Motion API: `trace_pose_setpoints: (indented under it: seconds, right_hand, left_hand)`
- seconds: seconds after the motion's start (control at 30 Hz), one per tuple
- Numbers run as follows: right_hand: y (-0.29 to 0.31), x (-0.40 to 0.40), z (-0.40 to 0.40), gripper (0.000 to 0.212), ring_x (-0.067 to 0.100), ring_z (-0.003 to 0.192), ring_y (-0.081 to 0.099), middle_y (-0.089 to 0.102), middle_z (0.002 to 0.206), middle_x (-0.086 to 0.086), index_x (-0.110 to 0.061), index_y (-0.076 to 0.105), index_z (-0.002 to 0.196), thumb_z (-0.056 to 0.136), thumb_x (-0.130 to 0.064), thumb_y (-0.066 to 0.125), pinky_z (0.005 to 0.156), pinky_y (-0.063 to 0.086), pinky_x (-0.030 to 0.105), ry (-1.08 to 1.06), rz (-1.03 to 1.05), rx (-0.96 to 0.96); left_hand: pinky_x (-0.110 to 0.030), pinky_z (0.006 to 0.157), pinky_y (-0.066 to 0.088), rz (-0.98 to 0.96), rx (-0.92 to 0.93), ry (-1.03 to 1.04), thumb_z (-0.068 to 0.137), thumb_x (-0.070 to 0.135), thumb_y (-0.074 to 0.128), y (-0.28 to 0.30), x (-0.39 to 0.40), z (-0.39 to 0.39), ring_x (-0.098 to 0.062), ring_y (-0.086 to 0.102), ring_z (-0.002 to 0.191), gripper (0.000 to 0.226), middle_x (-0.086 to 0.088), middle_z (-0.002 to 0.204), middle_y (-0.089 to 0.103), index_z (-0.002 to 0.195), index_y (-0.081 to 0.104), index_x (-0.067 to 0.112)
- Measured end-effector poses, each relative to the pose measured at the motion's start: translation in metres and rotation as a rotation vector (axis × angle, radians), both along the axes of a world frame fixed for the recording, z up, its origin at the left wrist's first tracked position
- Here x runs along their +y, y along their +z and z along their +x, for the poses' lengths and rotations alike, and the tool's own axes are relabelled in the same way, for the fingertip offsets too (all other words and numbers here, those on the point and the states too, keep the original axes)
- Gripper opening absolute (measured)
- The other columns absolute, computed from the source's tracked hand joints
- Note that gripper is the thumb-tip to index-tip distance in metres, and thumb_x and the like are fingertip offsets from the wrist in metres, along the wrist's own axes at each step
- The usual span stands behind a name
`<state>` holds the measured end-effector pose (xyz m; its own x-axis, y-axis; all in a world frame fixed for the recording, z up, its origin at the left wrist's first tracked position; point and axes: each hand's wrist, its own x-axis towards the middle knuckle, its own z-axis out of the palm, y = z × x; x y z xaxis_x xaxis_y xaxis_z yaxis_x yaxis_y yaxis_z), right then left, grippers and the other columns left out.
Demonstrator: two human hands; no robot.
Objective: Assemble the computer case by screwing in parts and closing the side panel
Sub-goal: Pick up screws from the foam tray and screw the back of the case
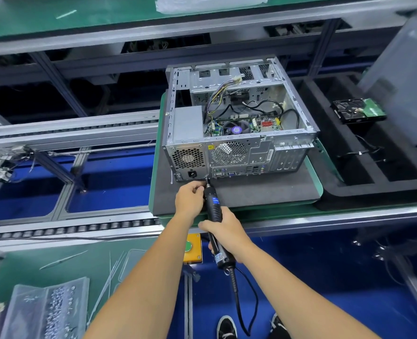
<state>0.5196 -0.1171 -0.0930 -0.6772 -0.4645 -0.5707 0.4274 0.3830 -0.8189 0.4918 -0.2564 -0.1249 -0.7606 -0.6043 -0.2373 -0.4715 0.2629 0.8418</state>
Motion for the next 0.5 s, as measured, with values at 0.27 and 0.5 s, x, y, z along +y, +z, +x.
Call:
trace_pose_setpoints:
  seconds: [0.27, 0.5]
  right_hand:
    - [-0.0003, -0.0006, -0.0004, 0.045, 0.024, 0.070, 0.061, 0.062, 0.109, 0.021, -0.020, 0.044, 0.109, 0.075, -0.015, 0.073, 0.076, 0.059, 0.049, 0.039, 0.055, 0.038]
    - [-0.0019, -0.0030, 0.0021, 0.041, 0.027, 0.077, 0.060, 0.062, 0.109, 0.022, -0.020, 0.044, 0.109, 0.078, -0.013, 0.070, 0.079, 0.058, 0.051, 0.028, 0.072, 0.064]
  left_hand:
    - [-0.033, 0.082, 0.051, 0.023, 0.000, 0.008, 0.095, 0.014, 0.050, -0.0036, -0.0018, 0.0001, -0.019, 0.060, 0.084, 0.024, -0.002, 0.100, 0.069, 0.107, 0.069, 0.021]
    - [-0.035, 0.084, 0.051, 0.019, 0.009, 0.008, 0.095, 0.013, 0.049, -0.0044, -0.0025, 0.0001, -0.018, 0.059, 0.086, 0.025, -0.002, 0.100, 0.069, 0.107, 0.070, 0.019]
